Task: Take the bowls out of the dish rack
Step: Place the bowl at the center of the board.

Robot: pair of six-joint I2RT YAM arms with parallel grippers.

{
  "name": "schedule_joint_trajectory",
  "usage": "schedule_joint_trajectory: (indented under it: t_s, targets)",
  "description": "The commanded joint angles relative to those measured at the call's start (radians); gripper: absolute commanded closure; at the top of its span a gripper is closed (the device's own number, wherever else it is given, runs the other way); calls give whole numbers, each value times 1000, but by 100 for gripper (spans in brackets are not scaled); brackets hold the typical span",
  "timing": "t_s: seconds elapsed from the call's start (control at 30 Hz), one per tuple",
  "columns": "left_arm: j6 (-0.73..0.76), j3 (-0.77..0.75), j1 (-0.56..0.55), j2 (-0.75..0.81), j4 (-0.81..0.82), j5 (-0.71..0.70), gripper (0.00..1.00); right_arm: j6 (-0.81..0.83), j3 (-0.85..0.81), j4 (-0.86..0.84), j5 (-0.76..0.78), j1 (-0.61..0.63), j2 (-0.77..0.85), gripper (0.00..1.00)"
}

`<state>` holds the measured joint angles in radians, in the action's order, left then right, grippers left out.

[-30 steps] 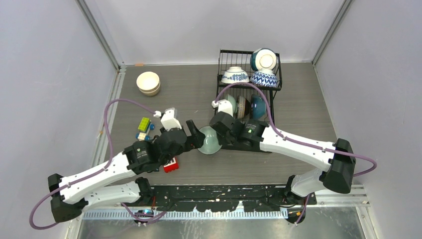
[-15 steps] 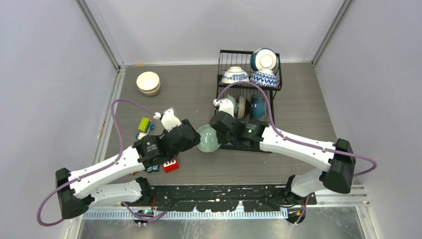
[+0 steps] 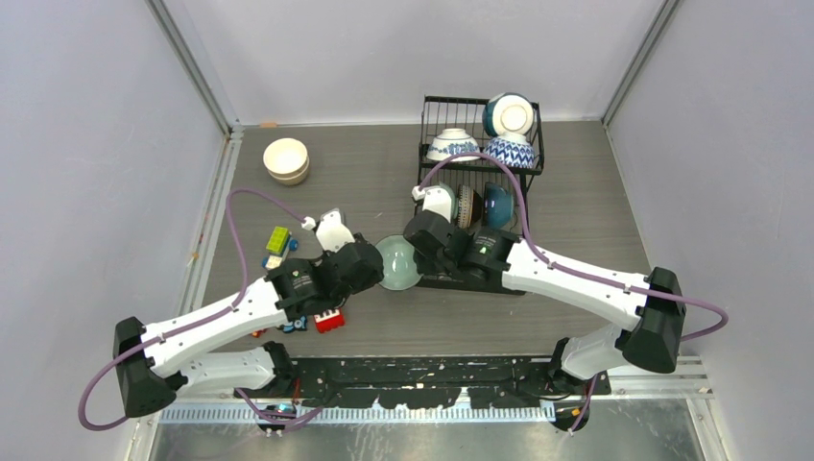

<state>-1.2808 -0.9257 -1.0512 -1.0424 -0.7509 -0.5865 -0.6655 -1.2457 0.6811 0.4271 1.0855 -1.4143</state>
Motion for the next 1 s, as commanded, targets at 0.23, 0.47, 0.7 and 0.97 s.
schedule_joint_trajectory:
  t_s: [0.23, 0.47, 0.7, 0.97]
  targets:
    - [-8, -13, 3, 5, 5, -45, 74, -51, -91, -40, 8, 3, -18, 99]
    - [-5, 0, 3, 13, 13, -53, 92, -46, -89, -37, 0, 3, -18, 99]
    - [17, -5, 9, 15, 14, -59, 100, -29, -80, -35, -26, 3, 1, 60]
    - [58, -25, 37, 38, -12, -74, 100, -5, -80, -8, -34, 3, 49, 15]
